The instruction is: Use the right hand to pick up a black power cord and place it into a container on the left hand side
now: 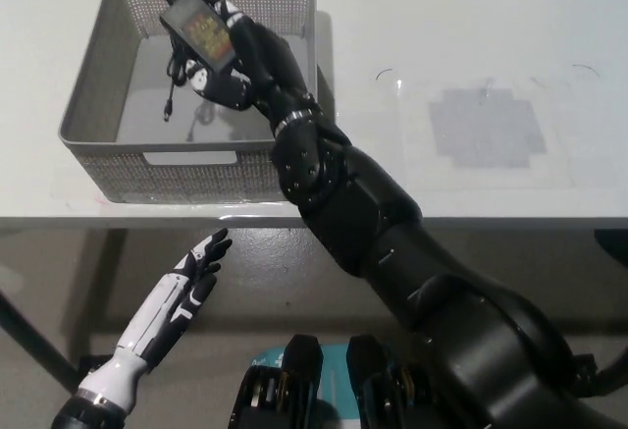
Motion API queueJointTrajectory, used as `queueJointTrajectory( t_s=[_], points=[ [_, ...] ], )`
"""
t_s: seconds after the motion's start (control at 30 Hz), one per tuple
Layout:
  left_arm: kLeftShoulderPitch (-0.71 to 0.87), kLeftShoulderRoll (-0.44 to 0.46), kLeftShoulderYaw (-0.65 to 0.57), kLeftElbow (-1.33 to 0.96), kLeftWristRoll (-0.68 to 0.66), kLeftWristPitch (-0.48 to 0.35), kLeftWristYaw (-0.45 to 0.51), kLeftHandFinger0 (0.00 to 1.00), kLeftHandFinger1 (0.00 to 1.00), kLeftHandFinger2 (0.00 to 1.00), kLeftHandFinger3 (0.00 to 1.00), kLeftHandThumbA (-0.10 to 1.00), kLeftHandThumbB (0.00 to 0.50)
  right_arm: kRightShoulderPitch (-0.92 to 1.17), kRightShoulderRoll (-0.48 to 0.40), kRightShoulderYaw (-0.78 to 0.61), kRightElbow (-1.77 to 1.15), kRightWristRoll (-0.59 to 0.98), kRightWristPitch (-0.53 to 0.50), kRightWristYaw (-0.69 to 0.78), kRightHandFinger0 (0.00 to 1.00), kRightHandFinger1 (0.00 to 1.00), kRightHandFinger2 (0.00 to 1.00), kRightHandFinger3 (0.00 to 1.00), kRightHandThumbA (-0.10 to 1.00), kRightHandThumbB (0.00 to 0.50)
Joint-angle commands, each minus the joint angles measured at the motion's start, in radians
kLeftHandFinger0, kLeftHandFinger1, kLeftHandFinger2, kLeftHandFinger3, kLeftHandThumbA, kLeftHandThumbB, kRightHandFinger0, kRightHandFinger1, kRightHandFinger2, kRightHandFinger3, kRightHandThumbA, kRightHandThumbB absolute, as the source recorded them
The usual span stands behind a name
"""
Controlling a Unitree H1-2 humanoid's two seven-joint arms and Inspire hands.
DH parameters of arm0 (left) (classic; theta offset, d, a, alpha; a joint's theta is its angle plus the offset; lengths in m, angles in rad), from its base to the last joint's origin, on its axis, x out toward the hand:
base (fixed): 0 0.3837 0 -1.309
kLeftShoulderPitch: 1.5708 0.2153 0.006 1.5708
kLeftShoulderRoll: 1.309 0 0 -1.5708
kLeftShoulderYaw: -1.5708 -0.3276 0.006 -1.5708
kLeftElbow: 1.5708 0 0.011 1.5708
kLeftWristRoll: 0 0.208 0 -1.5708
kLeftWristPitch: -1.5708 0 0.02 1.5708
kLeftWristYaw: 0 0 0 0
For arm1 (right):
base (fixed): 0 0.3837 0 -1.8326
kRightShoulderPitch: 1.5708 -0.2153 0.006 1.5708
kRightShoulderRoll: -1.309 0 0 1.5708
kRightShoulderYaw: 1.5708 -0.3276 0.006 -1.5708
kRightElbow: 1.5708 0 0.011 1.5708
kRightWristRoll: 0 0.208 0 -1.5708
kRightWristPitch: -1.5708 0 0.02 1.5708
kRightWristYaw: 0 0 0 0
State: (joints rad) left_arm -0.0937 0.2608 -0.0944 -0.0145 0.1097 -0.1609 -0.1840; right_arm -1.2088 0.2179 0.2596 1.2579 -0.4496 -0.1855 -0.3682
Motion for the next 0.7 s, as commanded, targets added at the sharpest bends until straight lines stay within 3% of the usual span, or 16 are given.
queueJointTrajectory(
  t_s=[0.0, 0.03, 0.07, 0.1, 0.13, 0.17, 0.3, 0.67],
  points=[
    [-0.030, 0.021, 0.003, -0.039, 0.008, 0.007, -0.013, 1.00, 1.00, 1.00, 1.00, 1.00, 0.329, -0.056, 0.006, 0.007, 0.006, 0.009, -0.046, -0.046, 0.04, 0.33, 0.62, 0.72, 0.03, 0.195],
    [-0.035, 0.022, 0.003, -0.037, 0.008, 0.004, -0.015, 1.00, 1.00, 1.00, 1.00, 1.00, 0.328, -0.059, -0.004, 0.002, 0.003, 0.022, -0.015, 0.016, 0.56, 0.82, 1.00, 1.00, 0.42, 0.249],
    [-0.037, 0.022, 0.002, -0.035, 0.008, 0.004, -0.016, 1.00, 1.00, 1.00, 1.00, 1.00, 0.330, -0.061, -0.012, 0.007, 0.002, 0.024, -0.002, 0.065, 0.86, 1.00, 1.00, 1.00, 0.61, 0.371],
    [-0.041, 0.021, 0.001, -0.029, 0.007, 0.002, -0.017, 1.00, 1.00, 1.00, 1.00, 1.00, 0.331, -0.063, -0.025, 0.027, 0.002, 0.013, 0.016, 0.132, 1.00, 1.00, 1.00, 1.00, 0.80, 0.414],
    [-0.043, 0.019, 0.001, -0.026, 0.007, 0.000, -0.017, 1.00, 1.00, 1.00, 1.00, 1.00, 0.331, -0.064, -0.029, 0.031, 0.001, 0.010, 0.021, 0.145, 1.00, 1.00, 1.00, 1.00, 0.83, 0.431],
    [-0.043, 0.018, 0.000, -0.024, 0.007, -0.003, -0.016, 1.00, 1.00, 1.00, 1.00, 1.00, 0.331, -0.063, -0.034, 0.040, -0.001, 0.006, 0.029, 0.163, 1.00, 1.00, 1.00, 1.00, 0.89, 0.497],
    [-0.050, 0.019, -0.003, -0.022, 0.025, 0.007, -0.014, 1.00, 1.00, 1.00, 1.00, 1.00, 0.328, -0.059, -0.045, 0.060, -0.023, 0.000, 0.036, 0.173, 1.00, 1.00, 1.00, 1.00, 0.99, 0.500],
    [-0.045, 0.020, -0.002, -0.044, 0.028, 0.032, -0.022, 1.00, 1.00, 1.00, 1.00, 1.00, 0.315, -0.026, -0.069, 0.020, -0.134, 0.056, 0.037, 0.242, 1.00, 1.00, 1.00, 1.00, 1.00, 0.500]
  ],
)
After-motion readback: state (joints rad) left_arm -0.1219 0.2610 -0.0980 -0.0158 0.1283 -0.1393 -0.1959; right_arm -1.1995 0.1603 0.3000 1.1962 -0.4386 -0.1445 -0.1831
